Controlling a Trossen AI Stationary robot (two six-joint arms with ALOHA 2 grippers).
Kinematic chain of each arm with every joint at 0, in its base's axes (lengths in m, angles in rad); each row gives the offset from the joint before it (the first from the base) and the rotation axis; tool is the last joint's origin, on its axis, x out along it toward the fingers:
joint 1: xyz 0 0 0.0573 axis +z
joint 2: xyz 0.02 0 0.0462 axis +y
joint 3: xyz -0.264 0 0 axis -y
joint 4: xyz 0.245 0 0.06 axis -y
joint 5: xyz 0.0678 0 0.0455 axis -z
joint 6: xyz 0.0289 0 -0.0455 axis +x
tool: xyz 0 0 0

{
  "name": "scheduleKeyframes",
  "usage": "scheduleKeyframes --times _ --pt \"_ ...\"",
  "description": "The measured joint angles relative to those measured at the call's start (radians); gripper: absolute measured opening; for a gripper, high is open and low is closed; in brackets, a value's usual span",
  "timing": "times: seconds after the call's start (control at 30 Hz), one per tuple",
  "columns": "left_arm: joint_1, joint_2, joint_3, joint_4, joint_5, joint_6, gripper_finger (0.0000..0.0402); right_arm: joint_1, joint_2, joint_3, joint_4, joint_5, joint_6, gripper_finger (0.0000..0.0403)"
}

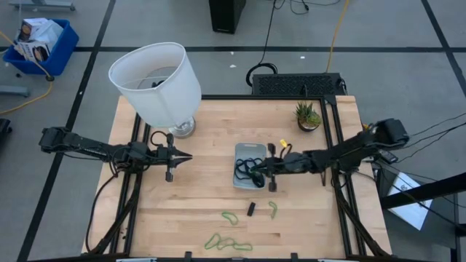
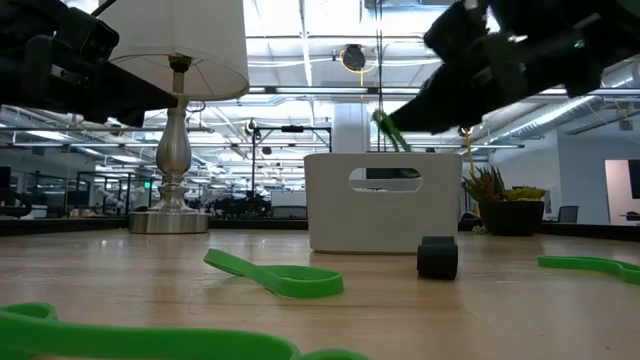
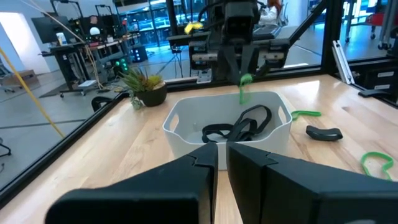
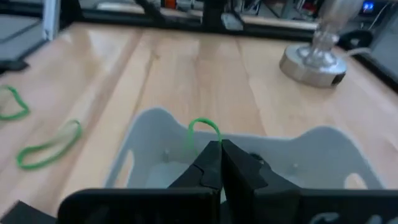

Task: Pick and place rubber bands into bin
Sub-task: Put the green rubber band into the gray container

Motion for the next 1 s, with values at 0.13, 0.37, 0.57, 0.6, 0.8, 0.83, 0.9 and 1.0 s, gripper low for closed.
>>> scheduleKeyframes --times 0.13,0.37,0.57,0.6,0.8,0.83,0.9,1.0 --pt "0.0 0.0 0.0 -0.003 0.0 0.0 0.0042 -0.015 0.051 0.009 0.01 0.003 0.006 0.0002" --pt "0.0 0.0 0.0 -0.012 0.001 0.0 0.0042 -0.022 0.057 0.01 0.007 0.001 0.035 0.0057" --pt "0.0 0.0 0.0 -0.024 0.001 0.0 0.0042 -0.021 0.052 0.01 0.005 0.002 0.042 0.0142" --pt "0.0 0.0 0.0 -0.024 0.001 0.0 0.0042 -0.021 0.052 0.01 0.005 0.002 0.042 0.0155" --pt "0.0 0.0 0.0 -0.024 0.001 0.0 0.0042 -0.021 0.043 0.01 0.011 0.006 0.041 0.0196" --pt "0.0 0.0 0.0 -0.024 0.0 0.0 0.0042 -0.02 0.034 0.01 0.013 0.005 0.041 0.0197" --pt "0.0 0.0 0.0 -0.024 0.0 0.0 0.0042 -0.009 0.004 0.01 0.009 0.003 0.048 0.0195" --pt "0.0 0.0 0.0 -0.024 0.0 0.0 0.0042 0.027 -0.077 0.01 -0.008 0.003 0.043 0.018"
